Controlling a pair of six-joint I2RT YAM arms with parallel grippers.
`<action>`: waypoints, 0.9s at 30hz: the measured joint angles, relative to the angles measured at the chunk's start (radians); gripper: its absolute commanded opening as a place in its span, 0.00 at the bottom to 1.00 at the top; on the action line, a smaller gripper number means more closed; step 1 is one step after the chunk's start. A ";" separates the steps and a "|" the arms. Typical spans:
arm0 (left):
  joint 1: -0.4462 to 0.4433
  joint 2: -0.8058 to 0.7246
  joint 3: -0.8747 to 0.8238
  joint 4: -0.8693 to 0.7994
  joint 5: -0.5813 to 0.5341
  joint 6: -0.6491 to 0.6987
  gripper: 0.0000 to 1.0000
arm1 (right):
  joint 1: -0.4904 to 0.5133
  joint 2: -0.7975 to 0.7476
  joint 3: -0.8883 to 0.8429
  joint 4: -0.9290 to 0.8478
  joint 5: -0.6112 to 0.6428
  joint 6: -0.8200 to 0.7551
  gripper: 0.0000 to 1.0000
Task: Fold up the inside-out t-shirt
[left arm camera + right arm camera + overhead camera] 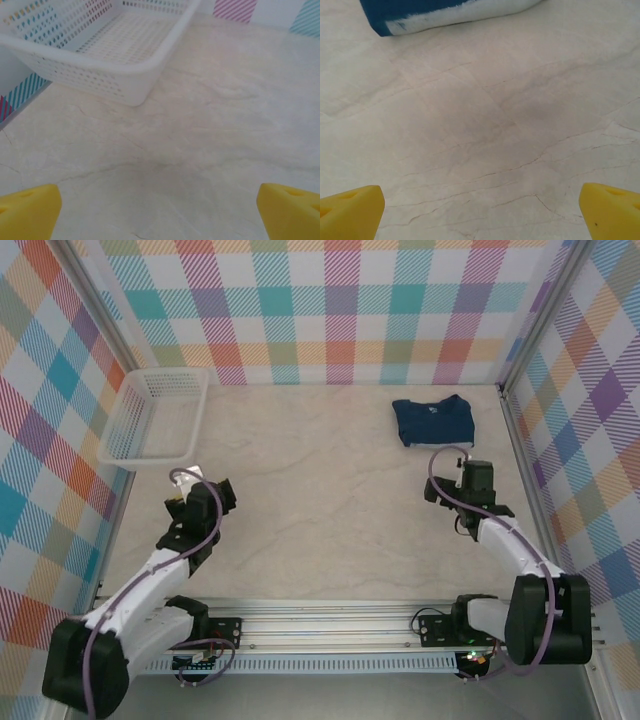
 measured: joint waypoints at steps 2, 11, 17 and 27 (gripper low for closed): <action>0.025 0.112 -0.015 0.085 0.024 0.048 1.00 | 0.000 0.053 -0.031 0.099 0.010 -0.003 1.00; 0.140 0.379 -0.032 0.435 0.230 0.160 1.00 | 0.000 0.170 -0.119 0.484 0.021 -0.046 1.00; 0.180 0.485 -0.008 0.568 0.323 0.196 1.00 | -0.004 0.263 -0.134 0.719 -0.001 -0.089 1.00; 0.206 0.588 -0.013 0.717 0.430 0.222 1.00 | -0.005 0.343 -0.171 0.855 -0.034 -0.114 1.00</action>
